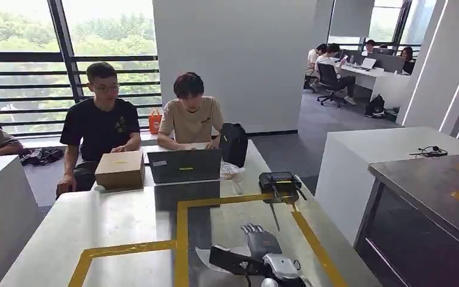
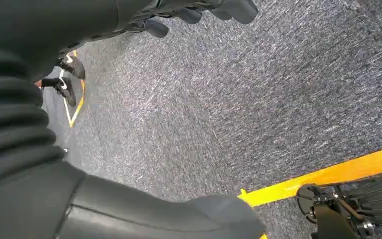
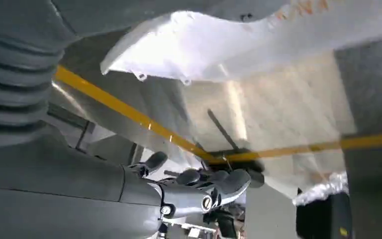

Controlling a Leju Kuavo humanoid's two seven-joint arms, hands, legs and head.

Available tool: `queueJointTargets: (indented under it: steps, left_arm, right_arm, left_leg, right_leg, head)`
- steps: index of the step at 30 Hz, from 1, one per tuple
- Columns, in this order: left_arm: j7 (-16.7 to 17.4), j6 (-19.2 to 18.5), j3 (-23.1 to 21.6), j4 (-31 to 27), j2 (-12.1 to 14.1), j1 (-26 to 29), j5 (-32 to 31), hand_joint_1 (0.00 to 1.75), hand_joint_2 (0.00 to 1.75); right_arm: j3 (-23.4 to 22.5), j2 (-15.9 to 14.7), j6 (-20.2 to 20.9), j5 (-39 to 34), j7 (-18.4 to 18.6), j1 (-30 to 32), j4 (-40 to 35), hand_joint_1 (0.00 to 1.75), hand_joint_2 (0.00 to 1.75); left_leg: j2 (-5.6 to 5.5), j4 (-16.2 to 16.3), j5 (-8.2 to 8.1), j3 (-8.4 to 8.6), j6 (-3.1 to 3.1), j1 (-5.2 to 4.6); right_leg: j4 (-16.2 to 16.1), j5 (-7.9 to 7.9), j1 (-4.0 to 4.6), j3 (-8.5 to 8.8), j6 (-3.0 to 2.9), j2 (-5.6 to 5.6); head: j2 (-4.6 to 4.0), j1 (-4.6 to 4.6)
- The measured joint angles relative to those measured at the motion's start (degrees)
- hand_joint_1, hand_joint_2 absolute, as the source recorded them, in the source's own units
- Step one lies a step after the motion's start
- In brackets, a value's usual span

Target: Take the parts from the cabinet and place them on the table.

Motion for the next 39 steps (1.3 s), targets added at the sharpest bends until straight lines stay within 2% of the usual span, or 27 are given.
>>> queueJointTargets:
  steps: [1, 3, 4, 5, 6, 7, 9, 10, 13, 14, 15, 16, 17, 19, 21, 23, 24, 25, 26, 29, 30, 32, 33, 35, 36, 37, 39]
  left_arm:
    - [0.0, 0.0, 0.0, 0.0, 0.0, 0.0, 0.2, 0.0, 0.0]
    - [0.0, 0.3, 0.2, 0.0, 0.1, 0.1, 0.4, 0.0, 0.0]
    - [0.0, 0.5, 0.3, 0.0, 0.2, 0.2, 0.5, 0.0, 0.0]
    - [0.0, 0.7, 0.5, 0.0, 0.2, 0.3, 0.7, 0.0, 0.0]
    - [0.0, 0.8, 0.7, 0.0, 0.2, 0.5, 0.7, 0.0, 0.0]
    - [0.0, 1.0, 0.7, 0.0, 0.2, 0.7, 0.7, 0.0, 0.0]
    - [0.0, 1.2, 1.0, 0.0, 0.2, 1.0, 0.8, 0.0, 0.0]
    - [0.0, 1.4, 1.1, 0.0, 0.2, 1.1, 0.8, 0.0, 0.0]
    - [0.0, 1.9, 1.6, 0.0, 0.2, 1.4, 1.1, 0.0, 0.0]
    - [-0.1, 1.9, 1.6, 0.0, 0.2, 1.7, 1.2, 0.0, 0.0]
    - [-0.2, 2.1, 1.7, 0.0, 0.3, 1.9, 1.2, 0.0, 0.0]
    - [-0.2, 2.1, 1.9, 0.0, 0.3, 2.1, 1.2, 0.0, 0.0]
    - [-0.2, 2.2, 1.9, 0.0, 0.2, 2.1, 1.2, 0.0, 0.0]
    - [-0.2, 2.2, 1.9, 0.0, 0.2, 2.1, 1.2, 0.0, 0.0]
    - [0.0, 2.2, 2.0, 0.0, 0.2, 2.2, 1.0, 0.0, 0.0]
    - [0.0, 2.2, 2.0, 0.0, 0.2, 2.1, 0.6, 0.0, 0.0]
    - [0.0, 2.2, 2.0, 0.0, 0.2, 2.1, 0.4, 0.0, 0.0]
    - [0.0, 2.2, 2.0, 0.0, 0.2, 2.0, 0.2, 0.0, 0.0]
    - [0.0, 2.2, 2.0, 0.1, 0.1, 2.1, 0.2, 0.0, 0.0]
    - [0.2, 2.2, 2.0, 0.1, 0.1, 1.8, 0.1, 0.0, 0.0]
    - [0.2, 2.2, 2.0, 0.1, 0.0, 1.9, 0.1, 0.0, 0.0]
    - [0.5, 2.2, 2.0, 0.0, 0.1, 1.6, 0.0, 0.0, 0.0]
    - [0.5, 2.2, 2.0, 0.0, 0.1, 1.4, 0.0, 0.0, 0.0]
    - [0.7, 2.2, 2.0, 0.0, 0.0, 1.3, -0.1, 0.0, 0.0]
    - [0.7, 2.2, 2.0, 0.0, 0.0, 1.3, -0.2, 0.0, 0.0]
    - [0.7, 2.2, 2.0, 0.0, 0.0, 1.3, -0.3, 0.0, 0.0]
    - [0.9, 2.2, 2.0, 0.0, 0.0, 1.2, -0.5, 0.0, 0.0]
  right_arm:
    - [-0.8, 0.0, -1.0, -0.7, -0.7, -1.2, -0.1, 0.0, 0.0]
    - [-2.3, -0.1, -4.5, -3.6, -3.1, -3.2, -0.6, 0.0, 0.0]
    - [-3.3, -0.2, -6.4, -4.9, -4.4, -3.8, -1.2, 0.0, 0.0]
    - [-4.4, -0.3, -8.0, -6.1, -5.5, -4.6, -2.0, 0.0, 0.0]
    - [-5.6, -0.4, -9.5, -7.2, -6.6, -5.3, -3.0, 0.0, 0.0]
    - [-6.8, -0.5, -10.4, -7.9, -7.1, -6.1, -4.4, 0.0, 0.0]
    - [-9.4, -0.8, -12.2, -9.3, -8.3, -7.5, -8.2, 0.0, 0.0]
    - [-10.7, -1.0, -13.7, -10.0, -9.3, -7.8, -10.5, 0.0, 0.0]
    - [-13.9, -1.3, -15.4, -11.3, -9.6, -7.0, -19.6, 0.0, 0.0]
    - [-14.7, -1.6, -15.6, -11.7, -9.6, -6.7, -22.3, 0.0, 0.0]
    - [-15.4, -1.7, -15.9, -12.3, -9.8, -6.5, -25.0, 0.0, 0.0]
    - [-15.9, -1.7, -16.0, -12.6, -10.0, -6.0, -27.8, 0.0, 0.0]
    - [-16.4, -1.9, -16.1, -12.9, -10.1, -5.5, -30.4, 0.0, 0.0]
    - [-16.9, -2.3, -16.1, -13.1, -10.3, -4.2, -35.4, 0.0, 0.0]
    - [-17.3, -2.8, -15.9, -13.2, -10.3, -2.6, -38.6, 0.0, 0.0]
    - [-17.5, -3.2, -15.9, -13.3, -10.3, -1.4, -41.2, 0.0, 0.0]
    - [-17.6, -3.4, -15.9, -13.3, -10.3, -1.0, -42.9, 0.0, 0.0]
    - [-17.6, -3.5, -15.9, -13.3, -10.3, -0.8, -43.9, 0.0, 0.0]
    - [-17.6, -3.7, -15.9, -13.2, -10.4, -0.8, -44.6, 0.0, 0.0]
    - [-17.5, -4.4, -15.9, -13.2, -10.4, 0.2, -46.5, 0.0, 0.0]
    - [-17.6, -4.5, -15.9, -13.2, -10.4, 0.3, -46.9, 0.0, 0.0]
    - [-17.5, -5.1, -15.9, -13.2, -10.3, 0.4, -47.3, 0.0, 0.0]
    - [-17.5, -5.2, -15.9, -13.2, -10.4, 0.4, -47.6, 0.0, 0.0]
    - [-17.5, -5.7, -15.9, -13.2, -10.4, 0.9, -47.7, 0.0, 0.0]
    - [-17.5, -5.8, -15.9, -13.2, -10.4, 1.1, -47.7, 0.0, 0.0]
    - [-17.5, -5.9, -15.9, -13.2, -10.4, 1.2, -47.7, 0.0, 0.0]
    - [-17.5, -6.0, -16.1, -13.3, -10.5, 1.0, -47.7, 0.0, 0.0]
  left_leg:
    - [0.04, -0.2, 0.09, 0.12, 0.18, 0.01]
    - [0.3, -0.1, 0.12, -0.05, 0.28, 0.01]
    - [0.39, 0.0, 0.14, -0.18, 0.24, 0.02]
    - [0.43, 0.2, 0.19, -0.37, 0.16, 0.06]
    - [0.43, 0.4, 0.24, -0.57, 0.04, 0.14]
    - [0.42, 0.7, 0.25, -0.75, -0.13, 0.23]
    - [0.36, 1.4, 0.22, -1.13, -0.77, 0.47]
    - [0.28, 1.6, 0.36, -1.44, -1.26, 0.37]
    - [0.16, 1.2, 1.33, -1.69, -2.77, 0.44]
    - [0.11, 0.9, 1.76, -1.71, -3.33, 0.54]
    - [0.09, 0.8, 1.64, -2.09, -3.68, 0.68]
    - [0.22, 2.0, -0.23, -2.74, -3.88, 0.74]
    - [0.31, 5.5, -3.25, -3.9, -4.09, 0.77]
    - [0.35, 15.1, -8.42, -6.94, -4.52, 0.82]
    - [0.37, 18.8, -9.78, -7.12, -4.66, 0.84]
    - [0.43, 13.1, -6.92, -2.83, -4.65, 0.88]
    - [0.45, 6.5, -4.11, 1.15, -4.65, 0.94]
    - [0.33, 3.7, -5.08, 2.67, -4.68, 0.87]
    - [0.13, 3.3, -4.75, 3.0, -4.46, 0.41]
    - [-0.07, 3.2, -5.31, 2.8, -3.49, 0.42]
    - [0.01, 2.7, -4.95, 2.68, -2.86, 0.62]
    - [0.29, 2.5, -4.36, 2.31, -1.62, 0.72]
    - [0.36, 2.6, -4.02, 1.8, -1.16, 0.62]
    - [0.5, 2.6, -3.34, 0.91, -0.66, 0.37]
    - [0.52, 2.6, -2.95, 0.45, -0.59, 0.25]
    - [0.52, 2.6, -2.5, -0.04, -0.55, 0.1]
    - [0.47, 2.6, -1.5, -1.09, -0.6, -0.23]
  right_leg:
    - [2.2, -1.65, 0.11, -0.98, 0.24, -0.1]
    - [11.6, -6.67, -0.15, -5.51, 0.5, -0.07]
    - [16.0, -8.32, -0.27, -7.63, 0.61, -0.07]
    - [18.5, -8.71, -0.46, -8.98, 0.73, -0.08]
    - [18.0, -7.56, -0.66, -8.86, 0.82, -0.08]
    - [14.8, -5.26, -0.84, -7.36, 0.84, -0.09]
    - [4.1, 0.08, -1.14, -2.14, 0.85, -0.1]
    - [1.8, -0.32, -1.08, -1.42, 0.7, -0.07]
    - [2.1, 0.77, -0.51, -2.25, -0.57, 0.2]
    - [2.0, 1.15, -0.39, -2.43, -1.1, 0.19]
    - [1.4, 1.95, -0.86, -2.56, -1.89, 0.05]
    - [1.2, 2.43, -0.84, -2.84, -2.27, -0.03]
    - [1.1, 2.94, -0.84, -3.3, -2.64, -0.03]
    - [1.1, 3.66, -0.8, -4.4, -2.71, -0.01]
    - [1.2, 4.01, -0.8, -5.02, -2.57, -0.03]
    - [1.3, 4.11, -0.93, -5.15, -2.38, -0.07]
    - [1.7, 3.92, -1.07, -5.15, -2.12, -0.11]
    - [1.8, 3.76, -1.09, -5.3, -1.76, -0.19]
    - [2.3, 3.95, -0.89, -5.75, -1.42, -0.14]
    - [2.1, 4.61, -0.77, -6.28, -0.48, -0.14]
    - [2.1, 4.6, -0.78, -6.44, -0.22, -0.13]
    - [5.0, 1.18, -0.88, -7.47, 0.21, -0.16]
    - [10.2, -2.18, -0.85, -9.35, 0.45, -0.14]
    - [18.9, -6.25, -0.8, -12.21, 0.51, -0.14]
    - [20.5, -6.43, -0.77, -12.36, 0.41, -0.14]
    - [19.4, -5.28, -0.71, -11.25, 0.14, -0.13]
    - [10.5, -0.83, -0.21, -5.32, -0.91, -0.12]
  head:
    - [0.0, 0.09]
    - [0.0, 0.07]
    - [0.0, 0.11]
    - [0.0, 0.09]
    - [0.0, 0.09]
    - [0.0, 0.11]
    - [0.0, 0.11]
    - [0.0, 0.11]
    - [0.0, 0.11]
    - [0.0, 0.09]
    - [0.0, 0.09]
    - [0.0, 0.05]
    - [0.0, 0.02]
    - [0.0, 0.02]
    - [0.0, 0.0]
    - [0.0, 0.02]
    - [0.0, 0.02]
    - [0.0, 0.04]
    - [0.0, -0.07]
    - [0.0, 0.05]
    - [0.0, 0.04]
    - [0.0, 0.09]
    - [0.0, 0.09]
    - [0.0, 0.11]
    - [0.0, 0.11]
    - [0.0, 0.11]
    - [0.0, 0.11]
